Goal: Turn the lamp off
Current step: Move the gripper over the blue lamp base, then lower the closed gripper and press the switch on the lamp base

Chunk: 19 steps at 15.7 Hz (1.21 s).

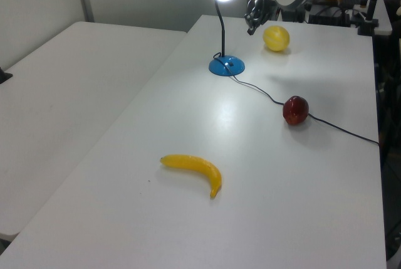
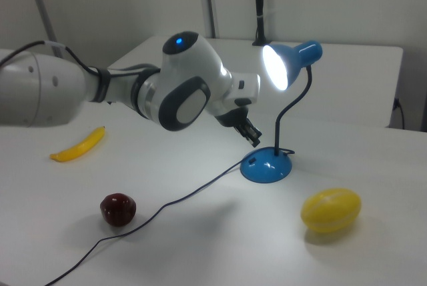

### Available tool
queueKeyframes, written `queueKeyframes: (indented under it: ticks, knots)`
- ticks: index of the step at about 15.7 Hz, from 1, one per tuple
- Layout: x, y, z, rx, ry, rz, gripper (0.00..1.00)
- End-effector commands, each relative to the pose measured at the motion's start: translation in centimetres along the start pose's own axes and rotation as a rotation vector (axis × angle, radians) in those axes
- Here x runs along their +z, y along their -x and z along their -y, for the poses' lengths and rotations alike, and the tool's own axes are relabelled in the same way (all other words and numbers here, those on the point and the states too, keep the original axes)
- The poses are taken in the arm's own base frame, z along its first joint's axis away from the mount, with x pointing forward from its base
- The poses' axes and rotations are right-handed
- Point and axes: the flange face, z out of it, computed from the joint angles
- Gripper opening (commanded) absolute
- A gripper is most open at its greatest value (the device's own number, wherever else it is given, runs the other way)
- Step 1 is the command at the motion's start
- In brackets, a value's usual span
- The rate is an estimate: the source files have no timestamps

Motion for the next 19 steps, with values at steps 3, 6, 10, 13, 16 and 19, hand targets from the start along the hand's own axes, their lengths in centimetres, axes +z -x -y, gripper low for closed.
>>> queueKeyframes:
  ticks: [3,6,10,13,16,19]
  knots:
    - [4.9,1.7,3.3,0.056,-0.017,-0.065,0.0]
    - [6.5,2.9,4.4,0.042,-0.015,-0.04,0.0]
    - [8.3,3.1,5.3,0.08,-0.009,-0.034,0.0]
    - [8.7,3.1,5.5,0.08,-0.007,-0.034,0.0]
    - [8.9,3.1,5.4,0.08,-0.005,-0.033,0.0]
    - [9.8,3.6,5.7,0.075,-0.001,-0.02,0.0]
